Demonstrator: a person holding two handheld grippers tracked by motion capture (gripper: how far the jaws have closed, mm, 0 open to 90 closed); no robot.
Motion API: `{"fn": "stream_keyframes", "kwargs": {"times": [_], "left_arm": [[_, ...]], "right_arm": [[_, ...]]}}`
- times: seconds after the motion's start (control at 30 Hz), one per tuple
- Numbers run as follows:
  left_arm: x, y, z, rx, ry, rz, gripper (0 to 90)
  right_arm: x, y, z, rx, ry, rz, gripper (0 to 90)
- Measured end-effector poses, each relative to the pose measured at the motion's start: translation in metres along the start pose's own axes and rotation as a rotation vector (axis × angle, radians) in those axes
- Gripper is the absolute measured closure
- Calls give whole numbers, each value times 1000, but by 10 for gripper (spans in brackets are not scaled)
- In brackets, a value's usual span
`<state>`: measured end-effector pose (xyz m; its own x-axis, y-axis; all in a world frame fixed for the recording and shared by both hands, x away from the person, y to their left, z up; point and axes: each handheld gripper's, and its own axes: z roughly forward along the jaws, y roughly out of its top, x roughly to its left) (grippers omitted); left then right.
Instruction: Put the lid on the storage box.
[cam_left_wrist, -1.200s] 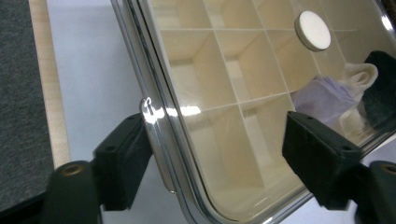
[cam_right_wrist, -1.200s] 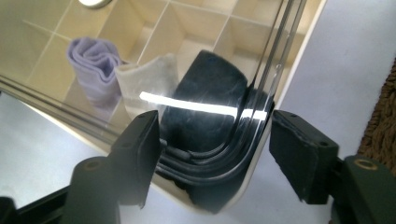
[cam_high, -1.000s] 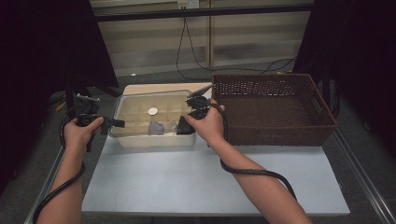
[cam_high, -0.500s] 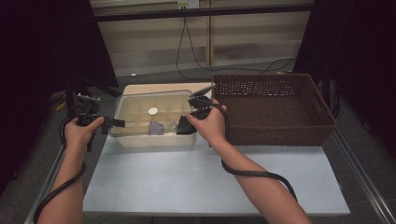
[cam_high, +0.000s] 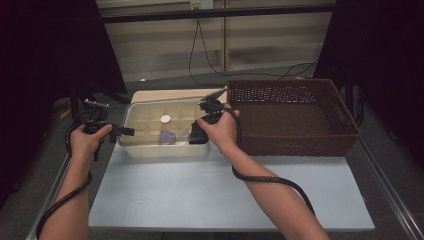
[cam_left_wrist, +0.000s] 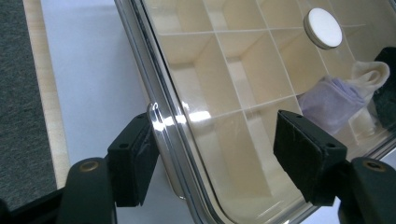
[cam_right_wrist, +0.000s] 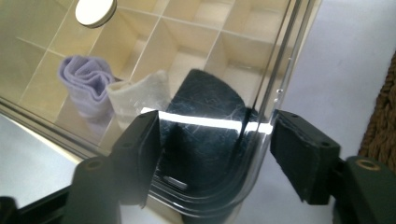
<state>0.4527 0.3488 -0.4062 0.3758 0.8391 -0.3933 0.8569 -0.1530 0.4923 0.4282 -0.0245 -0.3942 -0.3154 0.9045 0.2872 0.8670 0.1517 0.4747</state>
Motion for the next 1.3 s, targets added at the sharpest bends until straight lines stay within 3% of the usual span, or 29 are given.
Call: {"fn": "stream_keyframes", "kwargs": {"times": [0.23, 0.47, 0.67, 0.87, 0.93, 1.1, 1.3], "left_arm": [[-4, -3, -3, -7, 26, 2, 330], [-6, -5, -5, 1, 42, 13, 330], [-6, -3, -4, 5, 43, 17, 308], [-7, -3, -5, 4, 50, 24, 305], [-8, -3, -4, 9, 51, 31, 307], [-10, -3, -1, -6, 35, 9, 262], [-12, -4, -3, -3, 28, 7, 226]], "right_arm": [[4, -11, -8, 21, 9, -17, 371], [2, -20, -11, 2, 28, -20, 395], [3, -20, -16, -4, 47, -6, 404], [5, -22, -17, 9, 46, -35, 404], [8, -25, -16, 23, 26, -43, 402], [5, -28, -18, 12, 45, -40, 402], [6, -32, -22, -2, 55, -76, 359]]}}
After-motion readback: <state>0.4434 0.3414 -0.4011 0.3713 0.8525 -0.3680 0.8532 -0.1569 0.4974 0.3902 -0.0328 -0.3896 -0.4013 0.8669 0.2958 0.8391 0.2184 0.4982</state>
